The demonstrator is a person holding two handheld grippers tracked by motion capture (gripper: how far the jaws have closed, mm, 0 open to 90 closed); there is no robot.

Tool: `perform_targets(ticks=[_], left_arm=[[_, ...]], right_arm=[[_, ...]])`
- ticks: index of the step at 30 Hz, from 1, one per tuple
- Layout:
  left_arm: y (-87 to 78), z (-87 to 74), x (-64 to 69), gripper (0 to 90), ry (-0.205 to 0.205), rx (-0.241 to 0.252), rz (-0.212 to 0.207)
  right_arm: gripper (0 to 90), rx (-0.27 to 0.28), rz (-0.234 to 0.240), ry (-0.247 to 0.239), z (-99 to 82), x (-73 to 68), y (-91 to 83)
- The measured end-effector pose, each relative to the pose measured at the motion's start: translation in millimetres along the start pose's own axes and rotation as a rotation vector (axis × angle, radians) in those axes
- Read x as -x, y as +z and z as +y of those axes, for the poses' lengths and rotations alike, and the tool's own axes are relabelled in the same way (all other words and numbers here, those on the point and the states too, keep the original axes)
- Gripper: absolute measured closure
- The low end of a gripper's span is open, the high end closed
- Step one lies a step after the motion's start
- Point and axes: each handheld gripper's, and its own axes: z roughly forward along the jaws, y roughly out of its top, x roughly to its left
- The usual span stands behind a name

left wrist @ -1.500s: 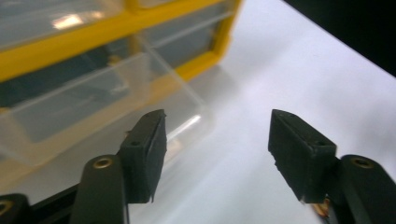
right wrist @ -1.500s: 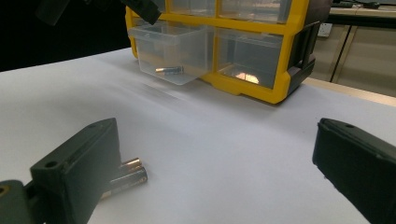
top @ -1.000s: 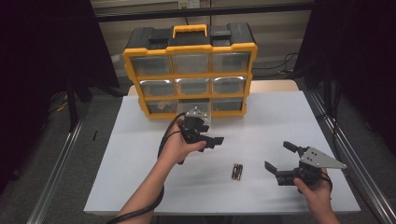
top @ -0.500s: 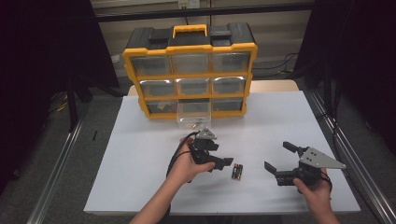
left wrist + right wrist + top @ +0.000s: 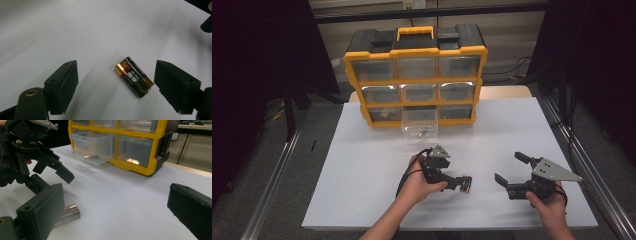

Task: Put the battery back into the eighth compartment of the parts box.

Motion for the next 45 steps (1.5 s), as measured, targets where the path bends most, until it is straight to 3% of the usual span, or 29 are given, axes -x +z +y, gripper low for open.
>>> perform_targets(ticks=[4, 8, 10, 14, 17, 18, 19, 20, 21, 36, 37, 38, 39, 45], left_arm=[[3.4, -0.5, 3.4, 21.0, 0.014, -0.029, 0.003], [9.9, -4.5, 5.1, 25.5, 0.008, -0.01, 0.0], [10.3, -4.1, 6.3, 26.2, 0.018, -0.032, 0.009], [14.2, -5.7, 9.0, 32.5, 0.014, -0.029, 0.002], [16.9, -7.1, 10.4, 39.1, 0.021, -0.043, 0.002], [16.8, -6.9, 10.2, 39.5, 0.027, -0.069, -0.01], [18.5, -7.9, 11.2, 41.5, 0.024, -0.055, -0.002], [18.1, -7.5, 12.5, 42.6, 0.042, -0.082, 0.033], [19.2, -8.2, 11.7, 43.5, 0.029, -0.071, -0.006], [19.0, -10.1, 10.4, 58.0, 0.008, -0.078, 0.002], [18.7, -9.8, 11.9, 59.3, 0.011, -0.084, 0.037], [19.2, -10.8, 10.1, 60.0, 0.006, -0.071, 0.007], [19.0, -10.7, 9.9, 60.4, 0.002, -0.07, 0.002], [16.6, -10.3, 9.4, 63.7, -0.011, -0.092, 0.007]], right_arm=[[0.5, 0.001, -0.001, -0.002, -0.2, -0.2, -0.4], [0.5, 0.003, -0.002, -0.001, -0.4, -0.7, -0.2], [0.5, 0.004, -0.002, 0.0, -0.5, -1.4, 0.0], [0.5, -0.002, -0.003, -0.001, -0.7, -2.2, 0.4], [0.5, -0.005, -0.005, 0.003, -1.5, -2.5, 2.2], [0.5, -0.006, -0.003, 0.003, -1.4, -2.4, 2.4], [0.5, -0.005, -0.003, 0.003, -1.4, -2.5, 2.6], [0.5, -0.006, -0.001, 0.003, -1.4, -2.6, 2.7], [0.5, -0.004, 0.002, 0.001, -1.3, -2.7, 3.0], [0.5, -0.006, -0.002, 0.001, -2.1, -2.2, 2.2], [0.5, -0.006, -0.001, 0.001, -2.0, -2.4, 2.2], [0.5, -0.006, -0.002, 0.001, -2.1, -2.3, 2.1], [0.5, -0.005, -0.002, 0.001, -2.1, -2.2, 2.0], [0.5, -0.005, -0.004, 0.002, -2.3, -1.4, 1.3]])
